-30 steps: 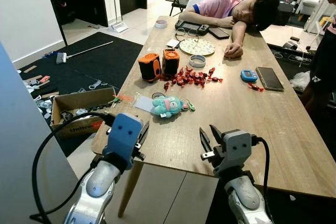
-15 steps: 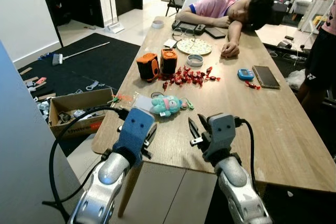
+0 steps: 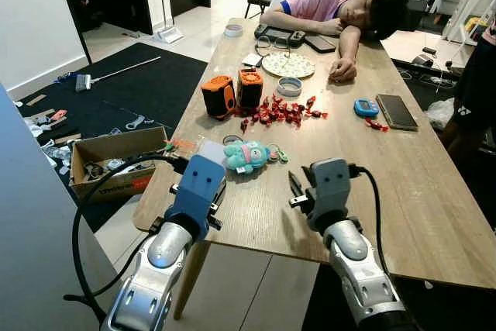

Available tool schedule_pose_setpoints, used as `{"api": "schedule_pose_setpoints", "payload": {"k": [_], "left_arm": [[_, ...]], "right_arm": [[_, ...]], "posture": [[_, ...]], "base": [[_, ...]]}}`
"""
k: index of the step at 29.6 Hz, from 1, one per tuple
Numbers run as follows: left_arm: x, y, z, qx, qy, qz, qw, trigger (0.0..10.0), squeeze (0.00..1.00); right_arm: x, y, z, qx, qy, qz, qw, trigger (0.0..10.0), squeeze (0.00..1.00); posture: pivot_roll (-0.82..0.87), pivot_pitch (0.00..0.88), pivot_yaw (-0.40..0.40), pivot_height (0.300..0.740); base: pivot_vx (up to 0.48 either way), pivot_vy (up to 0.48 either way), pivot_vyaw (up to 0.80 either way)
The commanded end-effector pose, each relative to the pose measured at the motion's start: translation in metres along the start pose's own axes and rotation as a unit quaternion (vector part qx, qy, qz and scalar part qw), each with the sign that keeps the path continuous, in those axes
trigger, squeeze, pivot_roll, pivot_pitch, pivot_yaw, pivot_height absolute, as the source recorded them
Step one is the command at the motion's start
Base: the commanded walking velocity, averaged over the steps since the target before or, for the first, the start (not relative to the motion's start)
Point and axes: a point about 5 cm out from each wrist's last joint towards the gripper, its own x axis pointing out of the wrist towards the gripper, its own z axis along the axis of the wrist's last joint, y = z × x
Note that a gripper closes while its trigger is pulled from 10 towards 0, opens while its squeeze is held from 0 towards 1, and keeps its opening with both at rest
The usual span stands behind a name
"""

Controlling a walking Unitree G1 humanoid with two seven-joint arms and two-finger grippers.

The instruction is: Hang keys on a hook

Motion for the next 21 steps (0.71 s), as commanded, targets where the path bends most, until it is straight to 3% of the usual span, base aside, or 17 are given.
{"api": "schedule_pose_setpoints", "payload": {"k": [1, 6, 8, 12, 14, 19, 21], "left_arm": [[-0.002, 0.002, -0.007, -0.009, 0.021, 0.017, 1.0, 10.0, 0.0], [-0.006, 0.009, -0.008, -0.007, 0.027, 0.031, 0.999, 10.0, 0.0], [-0.015, 0.027, -0.01, -0.004, 0.036, 0.058, 0.998, 10.0, 0.0], [-0.031, 0.052, -0.009, -0.008, 0.039, 0.098, 0.994, 10.0, 0.0], [-0.037, 0.061, -0.001, -0.036, 0.017, 0.105, 0.994, 10.0, 0.0], [-0.039, 0.062, 0.0, -0.039, 0.015, 0.106, 0.993, 10.0, 0.0], [-0.043, 0.06, 0.009, -0.048, -0.004, 0.092, 0.995, 10.0, 0.0]], "right_arm": [[0.007, -0.013, -0.005, 0.007, 0.011, -0.015, 1.0, 10.0, 0.0], [0.015, -0.021, -0.001, 0.025, 0.001, -0.018, 1.0, 10.0, 0.0], [0.023, -0.03, -0.005, 0.054, 0.011, -0.03, 0.998, 10.0, 0.0], [0.028, -0.039, -0.007, 0.054, 0.019, -0.039, 0.998, 10.0, 0.0], [0.032, -0.037, -0.005, 0.057, 0.016, -0.009, 0.998, 10.0, 0.0], [0.033, -0.037, -0.005, 0.058, 0.014, -0.005, 0.998, 10.0, 0.0], [0.043, -0.043, 0.003, 0.071, 0.007, -0.002, 0.997, 10.0, 0.0]], "posture": [[0.12, 0.169, 0.001, 0.74], [0.13, 0.189, 0.007, 0.74], [0.17, 0.218, 0.013, 0.74], [0.23, 0.249, 0.019, 0.74], [0.25, 0.264, 0.016, 0.74], [0.25, 0.264, 0.016, 0.74], [0.28, 0.294, -0.004, 0.74]], "base": [[0.0, 0.0, 0.0], [0.0, 0.0, 0.0], [0.0, 0.0, 0.0], [0.0, 0.0, 0.0], [0.0, 0.0, 0.0], [0.0, 0.0, 0.0], [0.0, 0.0, 0.0]]}}
